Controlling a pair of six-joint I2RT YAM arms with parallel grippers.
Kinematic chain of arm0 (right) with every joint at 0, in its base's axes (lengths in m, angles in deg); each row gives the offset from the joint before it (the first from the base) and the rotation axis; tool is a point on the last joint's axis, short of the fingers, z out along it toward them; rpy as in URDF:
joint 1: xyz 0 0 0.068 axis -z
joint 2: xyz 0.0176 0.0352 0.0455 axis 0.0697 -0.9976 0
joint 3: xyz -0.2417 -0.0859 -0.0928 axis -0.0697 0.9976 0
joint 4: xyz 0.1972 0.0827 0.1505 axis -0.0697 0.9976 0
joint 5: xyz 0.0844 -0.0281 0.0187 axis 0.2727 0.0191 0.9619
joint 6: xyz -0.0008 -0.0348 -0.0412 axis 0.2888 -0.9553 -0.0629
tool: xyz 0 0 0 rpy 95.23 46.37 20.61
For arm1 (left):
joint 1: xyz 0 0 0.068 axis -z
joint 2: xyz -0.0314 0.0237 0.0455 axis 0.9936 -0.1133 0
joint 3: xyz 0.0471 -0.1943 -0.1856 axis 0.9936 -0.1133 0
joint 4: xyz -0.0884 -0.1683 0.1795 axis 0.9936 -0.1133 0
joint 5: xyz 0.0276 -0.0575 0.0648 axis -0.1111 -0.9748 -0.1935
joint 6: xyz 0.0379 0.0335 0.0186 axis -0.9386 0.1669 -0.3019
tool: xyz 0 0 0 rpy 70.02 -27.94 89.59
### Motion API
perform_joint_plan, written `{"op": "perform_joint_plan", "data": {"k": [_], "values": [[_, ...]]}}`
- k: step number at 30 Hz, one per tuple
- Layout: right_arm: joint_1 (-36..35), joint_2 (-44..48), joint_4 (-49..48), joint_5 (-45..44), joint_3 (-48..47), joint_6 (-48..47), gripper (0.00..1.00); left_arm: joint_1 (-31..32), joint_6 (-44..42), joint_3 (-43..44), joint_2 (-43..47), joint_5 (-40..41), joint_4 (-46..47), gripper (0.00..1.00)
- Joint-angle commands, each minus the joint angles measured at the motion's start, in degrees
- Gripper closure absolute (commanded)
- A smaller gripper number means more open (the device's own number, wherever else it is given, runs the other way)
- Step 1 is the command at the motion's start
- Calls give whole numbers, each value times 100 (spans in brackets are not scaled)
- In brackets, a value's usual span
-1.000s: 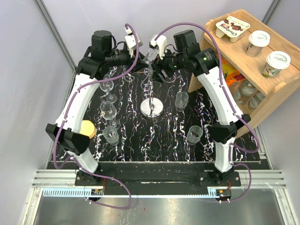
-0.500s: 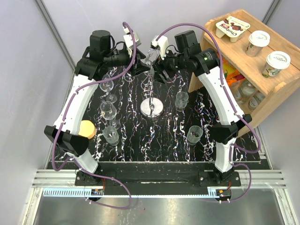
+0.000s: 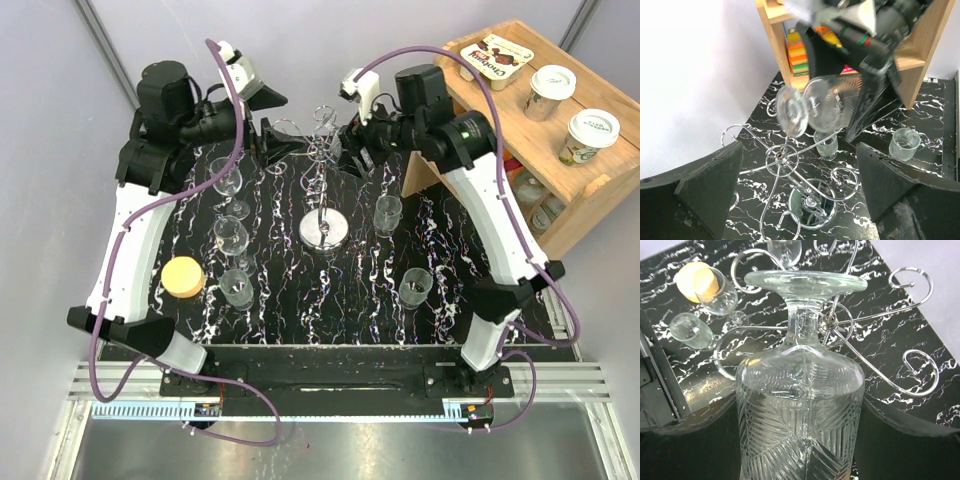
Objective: Place the wine glass upside down on the wine glass rack
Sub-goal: Turn the wine glass upside down at the wine rack.
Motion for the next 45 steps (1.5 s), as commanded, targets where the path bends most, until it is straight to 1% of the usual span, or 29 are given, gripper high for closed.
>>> {"op": "perform_joint_plan", "data": {"k": [1, 3, 4, 5, 6, 8, 11, 13, 17, 23, 25, 28, 34, 36, 38, 39, 43, 45], "values": [[6, 950, -924, 452, 407, 350, 98, -198, 348, -252, 444, 66, 458, 1], [6, 1432, -1467, 646, 1257, 491, 99, -268, 489, -419, 585, 163, 573, 1], [6, 1818, -2036, 673, 1854, 604, 100, -277, 507, -473, 655, 207, 565, 1], [6, 2326, -2633, 682, 2651, 692, 100, -295, 516, -525, 725, 242, 573, 1], [6, 2610, -3266, 725, 3268, 719, 100, -304, 516, -569, 787, 286, 573, 1], [6, 2805, -3490, 865, 3878, 737, 100, -304, 568, -666, 893, 400, 573, 1], [6, 3358, -4683, 1059, 5125, 939, 100, -304, 665, -754, 1007, 436, 565, 1], [15, 3570, -5177, 1121, 5645, 1175, 100, -304, 752, -842, 1077, 445, 565, 1], [6, 3887, -6660, 1200, 6770, 1352, 100, -312, 814, -991, 1200, 479, 529, 1], [6, 4037, -8639, 1209, 8221, 1572, 100, -312, 674, -1316, 1446, 647, 529, 1], [6, 3984, -9245, 1226, 8512, 1668, 100, -312, 595, -1413, 1508, 708, 529, 1], [15, 3914, -9827, 1341, 8750, 1852, 100, -304, 455, -1563, 1578, 787, 503, 1], [6, 3747, -10162, 1428, 8698, 2011, 100, -304, 375, -1660, 1552, 779, 485, 1], [6, 3633, -10250, 1455, 8645, 2257, 100, -312, 357, -1686, 1544, 779, 485, 1], [7, 3510, -10443, 1437, 8654, 2310, 100, -312, 331, -1695, 1526, 796, 485, 1], [6, 3448, -10601, 1464, 8706, 2319, 100, -304, 305, -1695, 1526, 822, 485, 1], [6, 3220, -11882, 1368, 9180, 2372, 100, -304, 270, -1730, 1535, 849, 485, 1], [6, 3114, -11860, 1280, 9137, 2398, 100, -312, 252, -1747, 1535, 849, 485, 1]]}}
